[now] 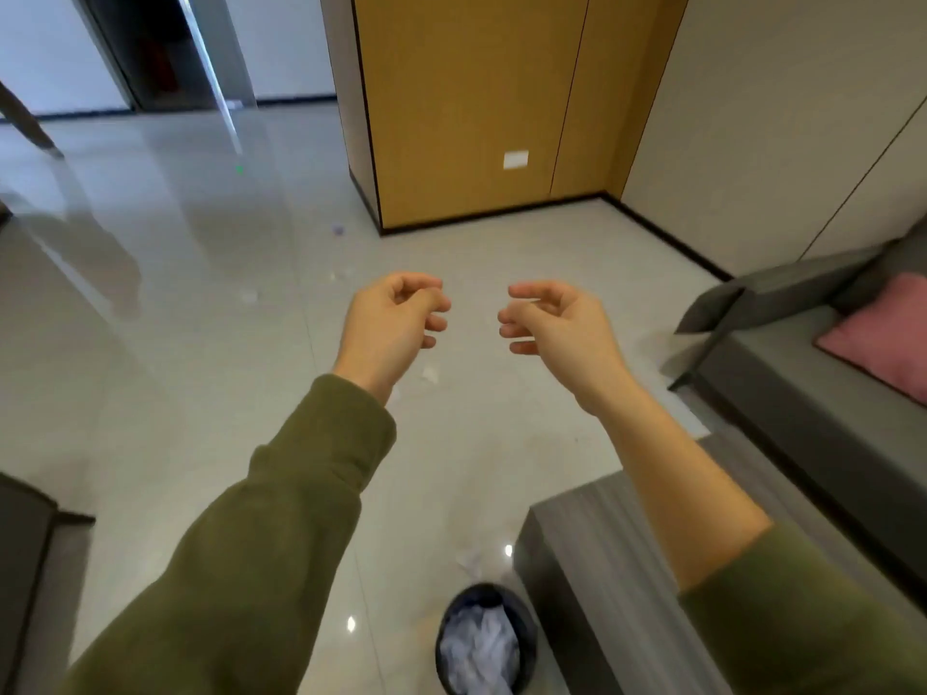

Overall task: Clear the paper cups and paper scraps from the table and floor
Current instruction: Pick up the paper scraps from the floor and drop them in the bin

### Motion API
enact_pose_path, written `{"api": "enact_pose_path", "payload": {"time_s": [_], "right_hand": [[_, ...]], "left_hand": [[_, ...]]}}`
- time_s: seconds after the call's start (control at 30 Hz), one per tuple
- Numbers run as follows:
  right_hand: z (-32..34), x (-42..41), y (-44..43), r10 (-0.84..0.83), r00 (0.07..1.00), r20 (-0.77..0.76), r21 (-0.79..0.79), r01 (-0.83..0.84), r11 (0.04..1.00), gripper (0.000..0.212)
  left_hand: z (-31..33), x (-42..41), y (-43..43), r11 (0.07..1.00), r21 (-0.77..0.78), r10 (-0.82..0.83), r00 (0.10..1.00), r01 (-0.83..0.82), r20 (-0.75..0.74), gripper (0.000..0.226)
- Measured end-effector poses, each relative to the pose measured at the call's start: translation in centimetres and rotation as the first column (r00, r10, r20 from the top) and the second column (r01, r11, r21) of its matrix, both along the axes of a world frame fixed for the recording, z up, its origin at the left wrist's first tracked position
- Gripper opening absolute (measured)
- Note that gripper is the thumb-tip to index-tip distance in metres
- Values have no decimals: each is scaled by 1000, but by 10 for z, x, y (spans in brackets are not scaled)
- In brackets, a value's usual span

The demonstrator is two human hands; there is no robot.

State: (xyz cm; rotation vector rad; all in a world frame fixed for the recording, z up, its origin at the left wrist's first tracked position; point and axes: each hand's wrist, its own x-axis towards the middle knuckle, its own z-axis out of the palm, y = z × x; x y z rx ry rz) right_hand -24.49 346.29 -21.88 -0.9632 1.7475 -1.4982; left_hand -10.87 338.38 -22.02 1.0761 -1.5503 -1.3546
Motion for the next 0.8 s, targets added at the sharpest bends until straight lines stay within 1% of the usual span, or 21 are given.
{"api": "enact_pose_path", "payload": {"time_s": [0.1, 0.23, 0.33, 0.43, 0.53, 0.57, 0.63, 0.7, 0.73, 0.8], "right_hand": [[-90, -5, 3, -15, 998, 67, 140, 5, 990, 20], [-222, -3, 17, -21, 995, 97, 313, -10, 950, 21], [-322, -2, 31, -54, 992, 115, 410, 2, 912, 24], [-416, -2, 50, -60, 993, 100, 504, 2, 863, 24], [-511, 0, 72, -82, 991, 106, 589, 4, 808, 31], [-540, 2, 79, -96, 989, 109, 622, 8, 783, 34], [-589, 4, 87, -114, 986, 121, 653, 8, 757, 33], [-629, 5, 93, -122, 983, 135, 664, 2, 748, 27], [-646, 7, 96, -119, 984, 134, 673, -2, 739, 25], [-673, 11, 105, -110, 986, 125, 702, -10, 712, 28]], "left_hand": [[-85, -9, 1, 991, 133, 12, 998, -20, 55, 15], [-215, -9, 16, 955, 294, 1, 989, -45, 147, 16], [-318, 1, 31, 914, 400, -11, 979, -73, 204, 15], [-421, 12, 48, 871, 479, -24, 963, -111, 267, 15], [-530, 19, 67, 827, 545, -77, 934, -136, 350, 15], [-563, 21, 76, 812, 564, -107, 913, -148, 393, 17], [-621, 25, 90, 805, 571, -185, 845, -163, 501, 37], [-670, 28, 103, 798, 573, -257, 757, -184, 601, 56], [-691, 30, 109, 788, 585, -293, 719, -192, 630, 61], [-725, 31, 124, 746, 642, -368, 695, -175, 618, 58]]}}
